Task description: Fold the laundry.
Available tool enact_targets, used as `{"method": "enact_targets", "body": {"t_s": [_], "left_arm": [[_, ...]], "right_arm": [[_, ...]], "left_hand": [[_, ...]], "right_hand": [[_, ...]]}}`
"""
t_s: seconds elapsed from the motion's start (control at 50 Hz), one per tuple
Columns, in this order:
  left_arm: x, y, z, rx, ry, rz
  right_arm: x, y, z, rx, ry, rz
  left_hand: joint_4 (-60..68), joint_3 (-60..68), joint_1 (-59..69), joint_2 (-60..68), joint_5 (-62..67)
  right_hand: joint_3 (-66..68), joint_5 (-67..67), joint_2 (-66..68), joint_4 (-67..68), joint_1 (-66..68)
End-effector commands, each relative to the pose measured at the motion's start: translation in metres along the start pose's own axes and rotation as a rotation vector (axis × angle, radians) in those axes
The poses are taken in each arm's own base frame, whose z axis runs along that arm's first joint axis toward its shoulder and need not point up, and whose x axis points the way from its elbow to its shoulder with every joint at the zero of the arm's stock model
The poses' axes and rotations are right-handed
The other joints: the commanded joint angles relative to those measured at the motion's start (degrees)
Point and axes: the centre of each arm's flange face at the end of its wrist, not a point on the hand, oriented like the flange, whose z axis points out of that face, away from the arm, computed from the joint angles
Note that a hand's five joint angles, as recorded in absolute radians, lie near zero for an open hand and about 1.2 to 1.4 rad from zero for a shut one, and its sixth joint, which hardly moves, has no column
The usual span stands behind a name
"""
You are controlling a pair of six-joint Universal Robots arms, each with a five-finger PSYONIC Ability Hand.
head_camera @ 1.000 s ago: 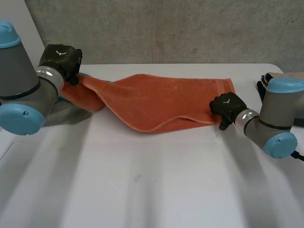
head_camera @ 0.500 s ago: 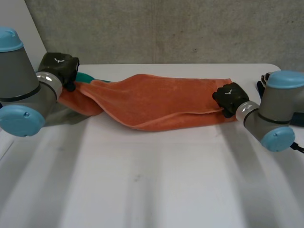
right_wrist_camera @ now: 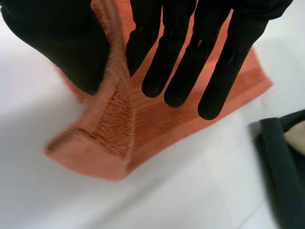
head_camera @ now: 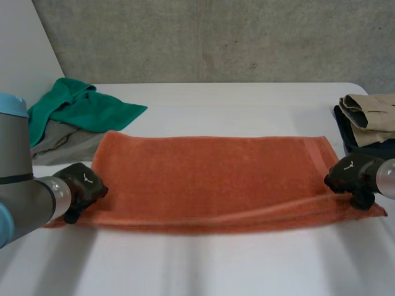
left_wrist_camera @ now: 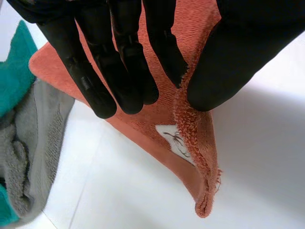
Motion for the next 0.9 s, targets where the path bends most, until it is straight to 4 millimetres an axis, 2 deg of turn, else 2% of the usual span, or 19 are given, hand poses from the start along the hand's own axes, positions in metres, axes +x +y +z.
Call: {"method": "enact_targets", "body": {"t_s": [0.02,0.16,0.24,0.32,0.44,0.54,0.56,0.58,0.6,0.62,0.64,0.7,0.78,0.9], "left_arm": [[-0.026,-0.021,0.027,0.043,-0.102,-0.031],[-0.052,-0.053,0.056,0.182,-0.211,-0.143],[-0.069,-0.077,0.079,0.28,-0.31,-0.2],[-0.078,-0.088,0.101,0.302,-0.378,-0.2],[-0.078,-0.097,0.129,0.292,-0.441,-0.17],[-0.071,-0.1,0.147,0.283,-0.46,-0.133],[-0.071,-0.1,0.149,0.281,-0.463,-0.126],[-0.069,-0.1,0.152,0.28,-0.462,-0.118],[-0.066,-0.099,0.155,0.277,-0.462,-0.104],[-0.064,-0.1,0.157,0.277,-0.461,-0.101],[-0.063,-0.1,0.158,0.279,-0.462,-0.099],[-0.062,-0.109,0.155,0.332,-0.481,-0.106],[-0.07,-0.118,0.146,0.405,-0.539,-0.144],[-0.074,-0.118,0.134,0.448,-0.591,-0.189]], "right_arm": [[0.027,-0.018,0.032,0.131,0.17,0.165],[0.037,-0.027,0.059,0.198,0.262,0.26],[0.045,-0.033,0.083,0.235,0.358,0.26],[0.051,-0.037,0.101,0.255,0.435,0.253],[0.055,-0.044,0.126,0.292,0.503,0.242],[0.054,-0.046,0.144,0.301,0.527,0.234],[0.053,-0.047,0.146,0.3,0.531,0.234],[0.051,-0.046,0.149,0.295,0.531,0.233],[0.049,-0.047,0.153,0.287,0.543,0.23],[0.048,-0.048,0.155,0.282,0.554,0.23],[0.049,-0.048,0.156,0.277,0.569,0.231],[0.054,-0.048,0.156,0.254,0.625,0.256],[0.052,-0.05,0.148,0.245,0.626,0.286],[0.047,-0.054,0.133,0.275,0.587,0.31]], "left_hand": [[11.3,11.7,13.2,11.4,13.7],[11.3,11.7,13.2,11.4,13.7],[11.3,11.7,13.2,11.4,13.7],[11.3,11.7,13.2,11.4,13.7],[11.3,11.7,13.2,11.4,13.7],[11.3,11.7,13.2,11.4,13.7],[11.3,11.7,13.2,11.4,13.7],[6.6,7.1,8.6,6.8,9.0],[-28.1,-27.6,-26.1,-27.9,-25.7],[-49.9,-49.4,-47.9,-49.7,-47.5],[-58.7,-58.3,-56.8,-58.6,-56.3],[-58.7,-58.3,-56.8,-58.6,-56.3],[-58.7,-58.3,-56.8,-58.6,-56.3],[-58.7,-58.3,-56.8,-58.6,-56.3]], "right_hand": [[11.9,11.6,12.3,11.4,14.4],[11.9,11.6,12.3,11.4,14.4],[11.9,11.6,12.3,11.4,14.4],[11.9,11.6,12.3,11.4,14.4],[11.9,11.6,12.3,11.4,14.4],[11.9,11.6,12.3,11.4,14.4],[-5.1,-5.4,-4.7,-5.6,-2.6],[-26.9,-27.2,-26.5,-27.5,-24.4],[-58.1,-58.4,-57.7,-58.6,-55.6],[-58.1,-58.4,-57.7,-58.6,-55.6],[-58.1,-58.4,-57.7,-58.6,-55.6],[-58.1,-58.4,-57.7,-58.6,-55.6],[-58.1,-58.4,-57.7,-58.6,-55.6],[-58.1,-58.4,-57.7,-58.6,-55.6]]}}
